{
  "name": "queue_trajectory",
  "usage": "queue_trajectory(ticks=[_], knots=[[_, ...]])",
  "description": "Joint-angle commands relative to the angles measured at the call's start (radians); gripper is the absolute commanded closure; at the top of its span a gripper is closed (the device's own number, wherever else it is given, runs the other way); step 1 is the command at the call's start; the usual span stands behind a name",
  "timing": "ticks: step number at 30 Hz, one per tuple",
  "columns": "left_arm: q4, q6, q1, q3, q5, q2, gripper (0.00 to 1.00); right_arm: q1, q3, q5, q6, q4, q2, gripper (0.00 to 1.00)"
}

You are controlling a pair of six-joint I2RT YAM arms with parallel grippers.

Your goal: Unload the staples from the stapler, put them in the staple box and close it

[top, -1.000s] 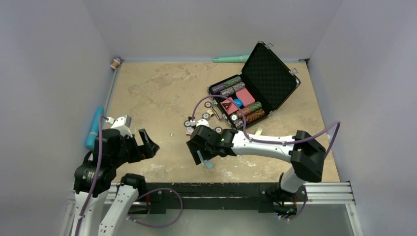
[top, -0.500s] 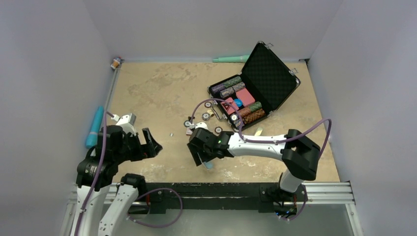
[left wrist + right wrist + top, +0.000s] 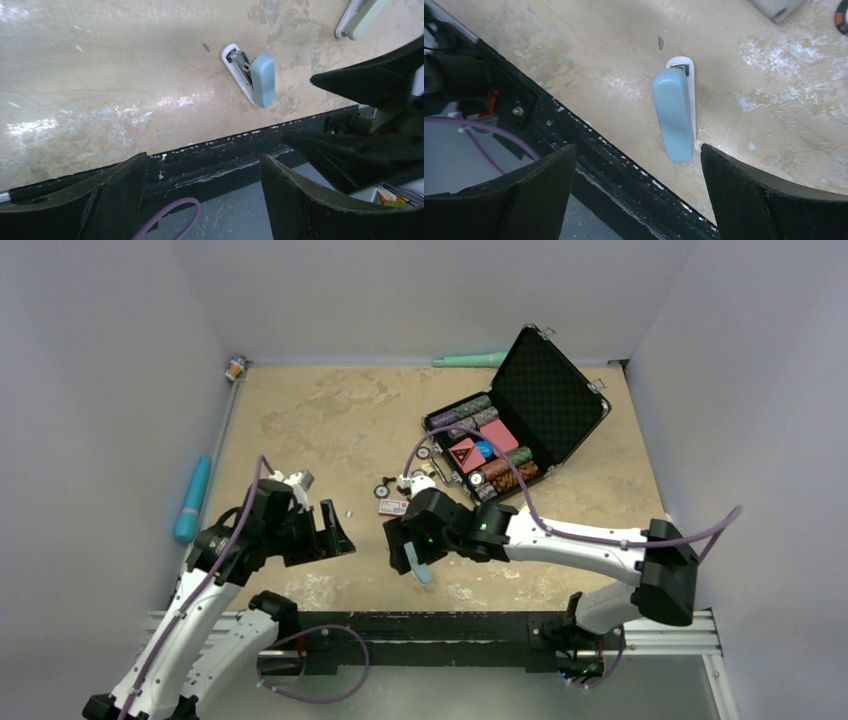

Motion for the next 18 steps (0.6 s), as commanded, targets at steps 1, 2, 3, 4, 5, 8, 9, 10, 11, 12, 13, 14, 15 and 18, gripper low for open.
queue_trajectory(ticks=[1,2,3,4,5,8,9,10,11,12,13,14,15,18], knots=[[0.122,-0.184,-0.115,-0.042,-0.048,0.059,0.15,-0.054,-0.009,-0.008,0.052,-0.023,-0.121,0.04],[0.137,-0.200,-0.135,-0.050,-0.058,0.076,0.15,-0.075,-0.020,-0.021,0.061,-0.025,-0.143,0.04],[0.148,-0.215,-0.154,-0.054,-0.071,0.094,0.16,-0.092,-0.030,-0.039,0.056,-0.016,-0.160,0.04],[0.151,-0.232,-0.167,-0.057,-0.087,0.111,0.16,-0.099,-0.037,-0.049,0.049,-0.007,-0.175,0.04],[0.155,-0.255,-0.178,-0.059,-0.106,0.127,0.16,-0.100,-0.040,-0.047,0.047,-0.008,-0.182,0.04],[0.213,-0.340,-0.230,-0.068,-0.136,0.178,0.19,-0.103,-0.038,-0.024,0.082,-0.055,-0.190,0.04],[0.233,-0.371,-0.262,-0.061,-0.159,0.206,0.21,-0.108,-0.044,-0.017,0.099,-0.067,-0.203,0.04],[0.249,-0.401,-0.300,-0.047,-0.183,0.243,0.24,-0.120,-0.052,-0.010,0.117,-0.074,-0.220,0.04],[0.255,-0.427,-0.343,-0.025,-0.212,0.285,0.25,-0.138,-0.063,0.002,0.130,-0.083,-0.241,0.04],[0.234,-0.452,-0.385,0.010,-0.251,0.341,0.26,-0.164,-0.070,0.027,0.143,-0.100,-0.263,0.05],[0.203,-0.473,-0.431,0.055,-0.295,0.394,0.26,-0.198,-0.072,0.048,0.150,-0.128,-0.282,0.05],[0.178,-0.494,-0.468,0.109,-0.324,0.453,0.26,-0.239,-0.069,0.060,0.151,-0.154,-0.299,0.05],[0.167,-0.513,-0.498,0.143,-0.344,0.501,0.26,-0.275,-0.060,0.069,0.146,-0.175,-0.315,0.05],[0.161,-0.567,-0.569,0.205,-0.388,0.604,0.25,-0.335,0.009,0.100,0.140,-0.228,-0.355,0.05]])
